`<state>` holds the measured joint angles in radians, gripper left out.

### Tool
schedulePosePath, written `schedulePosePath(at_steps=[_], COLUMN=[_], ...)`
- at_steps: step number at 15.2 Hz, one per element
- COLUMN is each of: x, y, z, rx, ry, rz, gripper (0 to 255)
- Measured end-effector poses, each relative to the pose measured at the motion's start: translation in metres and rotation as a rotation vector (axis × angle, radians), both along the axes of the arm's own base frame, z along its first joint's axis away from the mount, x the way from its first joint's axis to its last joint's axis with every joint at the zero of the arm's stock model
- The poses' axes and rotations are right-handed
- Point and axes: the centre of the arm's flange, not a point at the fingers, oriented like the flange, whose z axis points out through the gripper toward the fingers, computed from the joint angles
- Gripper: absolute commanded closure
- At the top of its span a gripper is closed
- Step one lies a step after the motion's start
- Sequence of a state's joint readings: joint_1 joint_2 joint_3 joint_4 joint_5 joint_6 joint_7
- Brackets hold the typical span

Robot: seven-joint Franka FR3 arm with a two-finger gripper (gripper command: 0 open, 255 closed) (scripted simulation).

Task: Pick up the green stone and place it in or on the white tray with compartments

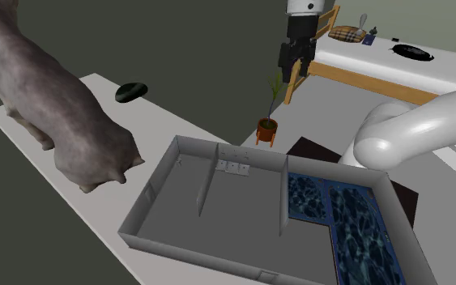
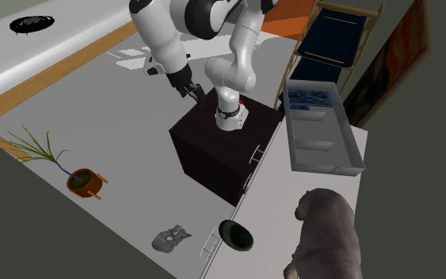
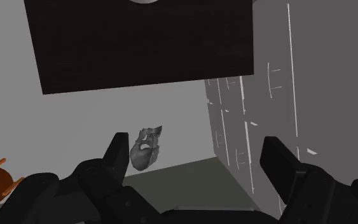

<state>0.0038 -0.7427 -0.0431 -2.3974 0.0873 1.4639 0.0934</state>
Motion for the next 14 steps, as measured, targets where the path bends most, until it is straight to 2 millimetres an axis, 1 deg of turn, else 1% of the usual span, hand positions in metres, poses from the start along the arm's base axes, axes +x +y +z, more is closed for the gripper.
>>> schedulePosePath(at_steps=[1, 3, 6, 7, 9, 11, 14], x=[0.000, 0.013, 0.045, 0.056, 0.076, 0.098, 0.128], y=[0.000, 0.006, 0.020, 0.026, 0.037, 0.052, 0.076], z=[0.000, -0.003, -0.003, -0.007, -0.008, -0.012, -0.009], rx=[0.000, 0.011, 0.034, 0.043, 0.060, 0.077, 0.103], ry=[0.000, -0.009, -0.030, -0.037, -0.052, -0.068, -0.092], rz=[0.000, 0.030, 0.100, 0.125, 0.174, 0.225, 0.300], gripper=[0, 0, 0, 0, 0, 0, 0])
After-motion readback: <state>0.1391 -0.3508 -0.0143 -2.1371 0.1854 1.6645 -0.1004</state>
